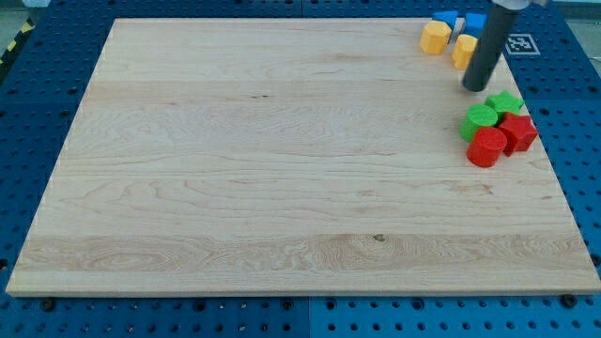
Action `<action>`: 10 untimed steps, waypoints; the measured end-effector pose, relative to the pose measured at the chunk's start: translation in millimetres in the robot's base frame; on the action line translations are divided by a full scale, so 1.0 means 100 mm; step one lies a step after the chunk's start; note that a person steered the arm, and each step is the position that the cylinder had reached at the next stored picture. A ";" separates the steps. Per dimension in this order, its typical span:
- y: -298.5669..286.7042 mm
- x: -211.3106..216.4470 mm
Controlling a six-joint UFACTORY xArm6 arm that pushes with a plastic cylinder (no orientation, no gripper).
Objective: Place the green star above the green circle
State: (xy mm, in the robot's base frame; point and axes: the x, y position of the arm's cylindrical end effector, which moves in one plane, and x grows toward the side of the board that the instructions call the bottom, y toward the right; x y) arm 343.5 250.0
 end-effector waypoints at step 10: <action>-0.20 0.45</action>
State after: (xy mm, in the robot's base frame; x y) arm 388.4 229.6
